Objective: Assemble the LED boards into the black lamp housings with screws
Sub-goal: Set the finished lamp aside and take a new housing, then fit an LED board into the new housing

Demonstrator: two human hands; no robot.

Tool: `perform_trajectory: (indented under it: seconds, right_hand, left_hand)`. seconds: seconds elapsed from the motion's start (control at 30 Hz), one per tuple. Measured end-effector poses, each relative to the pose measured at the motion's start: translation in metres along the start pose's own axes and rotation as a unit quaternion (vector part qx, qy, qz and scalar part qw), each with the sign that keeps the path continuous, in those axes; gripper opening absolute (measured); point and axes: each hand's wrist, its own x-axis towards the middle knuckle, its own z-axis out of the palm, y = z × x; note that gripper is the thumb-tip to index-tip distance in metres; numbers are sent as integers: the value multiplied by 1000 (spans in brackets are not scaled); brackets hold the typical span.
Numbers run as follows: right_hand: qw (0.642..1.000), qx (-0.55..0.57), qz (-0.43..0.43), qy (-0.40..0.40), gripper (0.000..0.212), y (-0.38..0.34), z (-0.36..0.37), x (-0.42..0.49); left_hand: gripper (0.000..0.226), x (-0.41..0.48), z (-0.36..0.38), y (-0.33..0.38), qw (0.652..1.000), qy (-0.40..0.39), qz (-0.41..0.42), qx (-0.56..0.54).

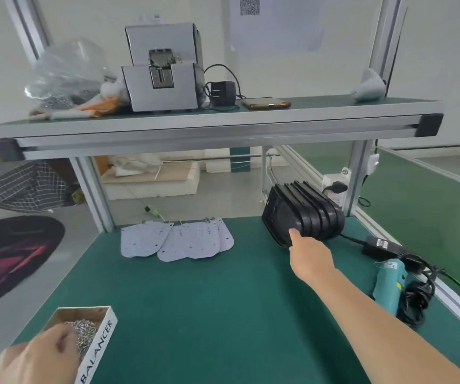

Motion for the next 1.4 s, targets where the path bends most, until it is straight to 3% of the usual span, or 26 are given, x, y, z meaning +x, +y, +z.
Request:
perform_trajectory:
  seconds: [0.1,0.2,0.27,0.4,0.53,0.63,0.77,0.9,1.07,1.17,1.4]
  right_hand:
    - [1000,5,11,11,43,-1,1,0]
    - [999,30,5,27,31,-5,4,-13]
    - [997,60,-1,45,12,-9,6,-29]
    - [994,94,-8,54,8,-22,11,-63]
    - [994,96,30,48,17,-38,12,-91]
    - [975,180,9,130,38,-47,21,-102]
    - [937,299,57,172,44,-49,45,-92]
    - [902,375,94,192,38,-53,56,-83]
    - [930,315,57,179,32,-46,47,-89]
    - [940,300,51,157,35,-45,40,-95]
    - [946,295,78,111,18,-42,33,-96]
  left_hand:
    - [29,-8,-28,53,997,26,34,72]
    - [30,0,-27,83,995,24,92,13]
    - [30,14,-16,108,992,24,126,5]
    - [6,66,25,159,986,-58,150,38]
    - [66,118,73,188,972,-151,141,115]
    - [86,142,106,193,966,-185,129,129]
    - [110,153,137,185,955,-222,101,171]
    - [103,155,150,181,960,-177,102,193]
    - [97,154,145,186,958,-177,101,202]
    - [96,148,141,186,969,-169,81,159]
    - [93,127,114,174,978,-207,-3,-37]
